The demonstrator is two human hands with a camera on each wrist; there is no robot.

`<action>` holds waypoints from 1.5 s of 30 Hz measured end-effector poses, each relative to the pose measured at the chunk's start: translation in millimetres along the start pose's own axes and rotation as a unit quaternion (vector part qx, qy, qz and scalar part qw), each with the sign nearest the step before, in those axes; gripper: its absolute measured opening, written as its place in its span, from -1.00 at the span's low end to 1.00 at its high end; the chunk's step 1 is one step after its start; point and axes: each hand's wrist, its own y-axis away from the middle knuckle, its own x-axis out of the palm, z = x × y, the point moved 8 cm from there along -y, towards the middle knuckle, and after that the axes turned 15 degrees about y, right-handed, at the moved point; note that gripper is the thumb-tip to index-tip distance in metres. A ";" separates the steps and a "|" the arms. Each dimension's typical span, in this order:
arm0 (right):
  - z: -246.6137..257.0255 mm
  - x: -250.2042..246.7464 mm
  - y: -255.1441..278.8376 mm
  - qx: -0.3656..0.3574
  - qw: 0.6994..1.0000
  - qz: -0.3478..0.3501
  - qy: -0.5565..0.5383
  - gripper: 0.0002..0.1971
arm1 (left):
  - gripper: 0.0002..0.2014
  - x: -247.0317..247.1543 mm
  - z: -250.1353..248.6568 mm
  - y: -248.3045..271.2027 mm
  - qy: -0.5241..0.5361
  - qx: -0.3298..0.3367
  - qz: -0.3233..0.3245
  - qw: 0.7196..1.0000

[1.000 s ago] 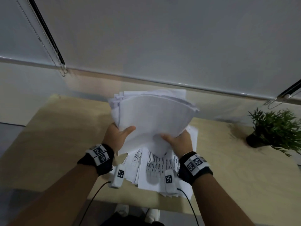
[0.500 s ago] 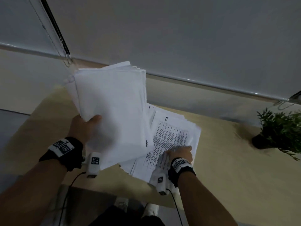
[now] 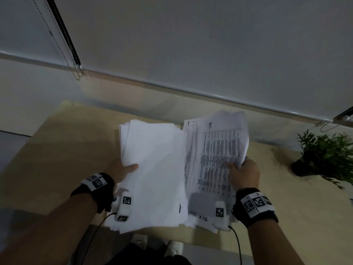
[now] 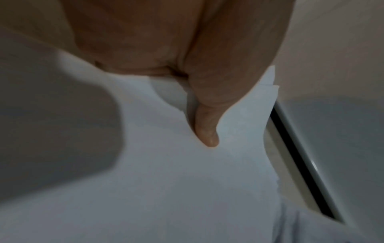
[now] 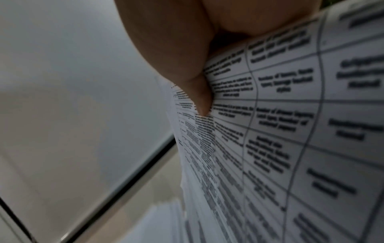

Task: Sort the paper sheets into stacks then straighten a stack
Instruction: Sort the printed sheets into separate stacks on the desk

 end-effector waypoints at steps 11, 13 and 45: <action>50.5 -112.7 18.0 -0.117 0.979 -0.061 -0.156 -0.94 | -0.49 24.7 24.8 -20.3 -0.120 -0.026 0.003 0.992; 53.1 -111.1 18.2 -0.113 0.971 -0.034 -0.206 -0.95 | -0.42 24.9 25.8 -22.0 -0.138 -0.015 0.005 0.990; 123.6 14.7 44.6 -0.124 0.914 0.150 -0.357 -0.84 | -0.67 34.7 -149.0 103.9 0.010 0.338 0.116 0.934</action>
